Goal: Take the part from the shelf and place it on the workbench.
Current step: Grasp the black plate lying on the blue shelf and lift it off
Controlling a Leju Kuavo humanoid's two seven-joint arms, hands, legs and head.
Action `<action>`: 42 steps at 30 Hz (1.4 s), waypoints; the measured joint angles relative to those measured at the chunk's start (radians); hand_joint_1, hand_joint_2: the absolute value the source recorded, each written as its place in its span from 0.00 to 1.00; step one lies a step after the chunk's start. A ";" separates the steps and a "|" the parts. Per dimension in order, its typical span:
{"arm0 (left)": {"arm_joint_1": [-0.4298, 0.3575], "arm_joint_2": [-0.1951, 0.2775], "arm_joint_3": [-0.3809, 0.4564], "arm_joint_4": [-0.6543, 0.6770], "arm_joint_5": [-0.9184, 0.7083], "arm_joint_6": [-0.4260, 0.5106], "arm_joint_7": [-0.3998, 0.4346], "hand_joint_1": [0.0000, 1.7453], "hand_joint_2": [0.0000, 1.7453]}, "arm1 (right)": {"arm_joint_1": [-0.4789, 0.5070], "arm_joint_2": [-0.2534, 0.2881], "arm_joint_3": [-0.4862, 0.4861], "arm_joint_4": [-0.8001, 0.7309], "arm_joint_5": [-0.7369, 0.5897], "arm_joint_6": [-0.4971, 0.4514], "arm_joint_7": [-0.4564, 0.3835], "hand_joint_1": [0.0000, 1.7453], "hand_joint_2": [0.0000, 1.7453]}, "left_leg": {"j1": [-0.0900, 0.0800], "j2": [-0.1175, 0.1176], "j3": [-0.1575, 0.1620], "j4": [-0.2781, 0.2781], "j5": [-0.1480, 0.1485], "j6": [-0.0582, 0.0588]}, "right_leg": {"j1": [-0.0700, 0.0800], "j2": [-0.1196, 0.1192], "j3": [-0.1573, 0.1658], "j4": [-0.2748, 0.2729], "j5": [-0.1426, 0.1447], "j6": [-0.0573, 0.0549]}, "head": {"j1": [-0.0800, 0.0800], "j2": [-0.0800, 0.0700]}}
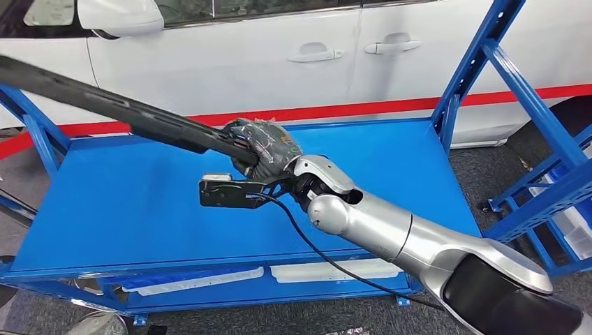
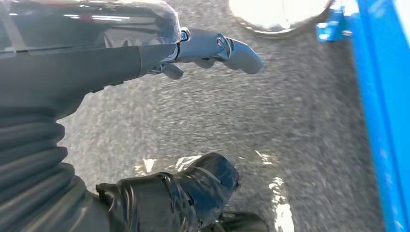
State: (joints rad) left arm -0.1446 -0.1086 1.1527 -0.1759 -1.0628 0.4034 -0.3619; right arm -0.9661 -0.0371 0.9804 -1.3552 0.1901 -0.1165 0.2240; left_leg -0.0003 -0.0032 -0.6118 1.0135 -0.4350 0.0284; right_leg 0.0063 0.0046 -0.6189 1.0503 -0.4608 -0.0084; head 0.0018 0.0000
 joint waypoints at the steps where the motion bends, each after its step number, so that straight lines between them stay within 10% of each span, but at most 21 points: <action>1: 0.000 -0.003 0.003 0.000 0.001 0.002 0.002 0.00 1.00 | 0.008 0.004 -0.019 -0.014 -0.020 -0.012 -0.009 1.00 1.00 | 0.004 0.001 0.005 -0.009 0.003 0.003 | 0.000 0.000 -0.009 0.022 -0.015 0.006 | 0.000 0.000; 6: -0.003 -0.008 0.016 0.000 0.008 0.014 0.010 0.00 1.00 | 0.045 0.010 -0.087 -0.052 -0.099 -0.047 -0.037 1.00 1.00 | 0.009 0.002 0.009 -0.011 0.007 0.009 | -0.017 -0.001 -0.117 0.251 -0.103 0.030 | 0.001 0.000; 10: -0.003 -0.016 0.030 0.000 0.021 0.026 0.015 0.00 1.00 | 0.078 0.024 -0.118 -0.063 -0.335 -0.131 -0.103 1.00 1.00 | 0.014 0.000 -0.004 0.016 -0.002 -0.005 | -0.028 0.000 -0.024 0.057 -0.007 0.037 | 0.001 0.000; 15: -0.005 -0.022 0.044 0.001 0.030 0.036 0.018 0.00 1.00 | 0.108 0.039 -0.139 -0.053 -0.631 -0.190 -0.189 1.00 1.00 | 0.015 -0.002 -0.026 0.031 -0.004 -0.037 | -0.022 0.002 -0.015 0.008 0.019 0.003 | 0.000 0.000; 21: -0.007 -0.026 0.059 0.002 0.047 0.040 0.021 0.00 1.00 | 0.123 0.068 -0.140 -0.007 -0.723 -0.159 -0.253 1.00 1.00 | 0.018 0.000 -0.104 0.286 -0.175 -0.051 | -0.019 -0.001 -0.058 0.002 0.058 -0.021 | -0.005 0.000; 26: -0.013 -0.024 0.074 0.002 0.085 0.041 0.034 0.00 1.00 | 0.096 0.128 -0.140 0.062 -0.766 -0.105 -0.310 1.00 1.00 | 0.007 0.000 0.068 0.034 -0.098 -0.032 | -0.015 -0.002 -0.086 0.001 0.091 -0.009 | -0.005 0.000; 30: -0.019 -0.019 0.099 0.002 0.102 0.043 0.050 0.00 1.00 | 0.043 0.208 -0.140 0.159 -0.786 -0.062 -0.371 1.00 1.00 | 0.001 0.001 0.065 -0.003 -0.060 -0.012 | -0.014 -0.002 -0.092 -0.012 0.114 0.015 | -0.004 0.000; 36: -0.020 -0.013 0.116 0.002 0.096 0.045 0.066 0.00 1.00 | 0.018 0.251 -0.140 0.238 -0.781 -0.054 -0.391 1.00 1.00 | 0.006 0.002 0.006 -0.019 0.013 0.008 | -0.012 -0.001 -0.154 0.253 -0.091 0.026 | 0.003 0.000; 38: -0.020 -0.009 0.121 0.002 0.092 0.040 0.068 0.00 1.00 | 0.017 0.258 -0.140 0.253 -0.773 -0.060 -0.398 1.00 1.00 | 0.006 0.002 -0.024 -0.009 0.028 0.005 | -0.014 -0.001 -0.108 0.248 -0.072 0.026 | 0.004 0.000; 42: -0.018 -0.004 0.130 0.002 0.088 0.029 0.063 0.00 1.00 | 0.008 0.269 -0.140 0.266 -0.760 -0.072 -0.399 1.00 1.00 | 0.004 0.003 -0.064 0.014 0.051 -0.012 | -0.008 -0.001 0.068 0.018 -0.048 0.012 | 0.004 0.000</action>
State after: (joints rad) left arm -0.1630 -0.1130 1.2825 -0.1743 -0.9746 0.4320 -0.2990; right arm -0.9578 0.2316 0.8408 -1.0890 -0.5696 -0.1889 -0.1750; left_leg 0.0037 -0.0001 -0.6757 1.0271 -0.3838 0.0163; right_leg -0.0022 0.0035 -0.5510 1.0679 -0.5090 0.0034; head 0.0058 0.0000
